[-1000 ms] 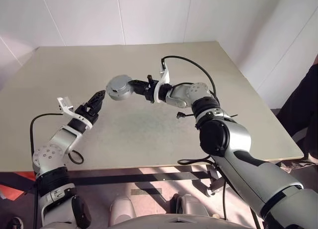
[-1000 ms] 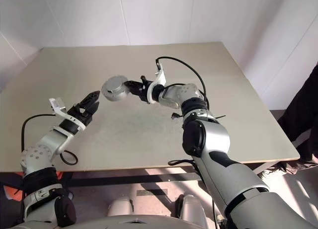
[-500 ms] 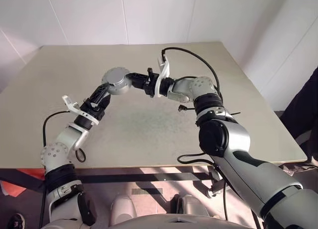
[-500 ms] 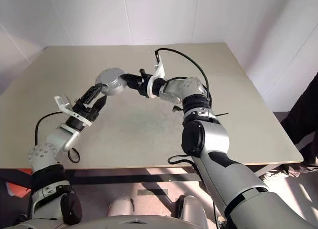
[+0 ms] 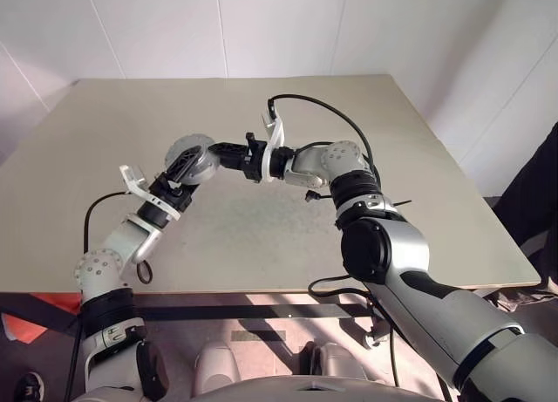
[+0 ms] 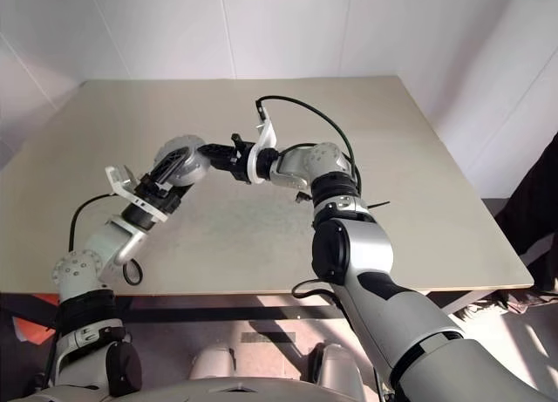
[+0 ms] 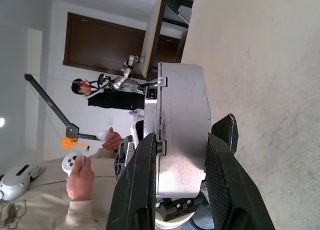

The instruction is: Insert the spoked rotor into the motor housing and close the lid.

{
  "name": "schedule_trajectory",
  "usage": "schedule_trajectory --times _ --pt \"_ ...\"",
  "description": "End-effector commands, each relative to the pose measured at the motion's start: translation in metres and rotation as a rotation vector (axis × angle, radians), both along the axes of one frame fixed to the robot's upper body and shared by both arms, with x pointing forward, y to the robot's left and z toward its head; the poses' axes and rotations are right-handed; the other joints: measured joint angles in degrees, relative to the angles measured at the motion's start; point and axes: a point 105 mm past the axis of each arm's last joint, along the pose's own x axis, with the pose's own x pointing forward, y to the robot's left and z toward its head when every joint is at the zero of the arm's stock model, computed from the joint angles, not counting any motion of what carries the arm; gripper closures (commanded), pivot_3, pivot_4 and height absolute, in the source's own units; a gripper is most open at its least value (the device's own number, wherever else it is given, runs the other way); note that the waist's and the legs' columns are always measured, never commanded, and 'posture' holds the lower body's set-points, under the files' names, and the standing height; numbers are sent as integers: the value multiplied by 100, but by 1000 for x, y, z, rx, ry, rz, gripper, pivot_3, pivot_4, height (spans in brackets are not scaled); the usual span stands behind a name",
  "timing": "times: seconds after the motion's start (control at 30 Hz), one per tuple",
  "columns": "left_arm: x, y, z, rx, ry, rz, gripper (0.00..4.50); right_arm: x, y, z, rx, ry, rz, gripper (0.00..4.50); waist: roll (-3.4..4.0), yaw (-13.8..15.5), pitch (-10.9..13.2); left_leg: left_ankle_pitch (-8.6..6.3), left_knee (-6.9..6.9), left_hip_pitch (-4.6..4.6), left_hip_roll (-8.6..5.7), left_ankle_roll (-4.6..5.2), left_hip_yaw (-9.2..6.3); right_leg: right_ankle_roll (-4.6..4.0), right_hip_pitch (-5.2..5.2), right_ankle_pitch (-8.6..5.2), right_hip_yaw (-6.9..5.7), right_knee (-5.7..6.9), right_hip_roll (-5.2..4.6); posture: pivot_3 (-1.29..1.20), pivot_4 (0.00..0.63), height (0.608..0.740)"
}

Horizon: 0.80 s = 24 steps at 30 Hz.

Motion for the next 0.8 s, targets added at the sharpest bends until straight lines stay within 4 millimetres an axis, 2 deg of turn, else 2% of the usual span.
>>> schedule_trajectory --times 0.03,0.27,0.43,0.53,0.67,0.8 --pt "0 2 20 -19 -78 12 18 4 0 24 68 -71 -9 3329 0 -2 0 0 0 0 0 0 0 0 0 0 0 1 0 0 0 740" --pt "2 13 22 -65 -87 64 18 4 -1 20 55 -71 -10 3329 -1 -2 0 0 1 -1 0 -1 0 0 0 0 0 1 0 0 0 740" --pt "3 13 20 -54 -74 66 18 4 -1 20 56 -72 -12 3329 -1 -2 -1 0 4 0 1 0 0 0 0 0 1 2 0 0 0 740" --pt "3 11 16 -34 -59 63 626 4 -1 21 56 -73 -13 3329 -2 -1 -1 0 6 0 1 0 0 1 0 1 0 3 0 0 0 740" --pt "5 13 16 -39 -57 76 1932 5 -1 21 53 -74 -16 3329 -2 -1 -1 0 9 0 2 0 0 1 0 1 0 6 0 0 0 740" --pt "6 14 15 -37 -49 80 2055 5 -1 20 48 -78 -20 3329 -3 -1 -1 0 10 -1 2 0 0 1 2 1 1 7 0 0 0 740"
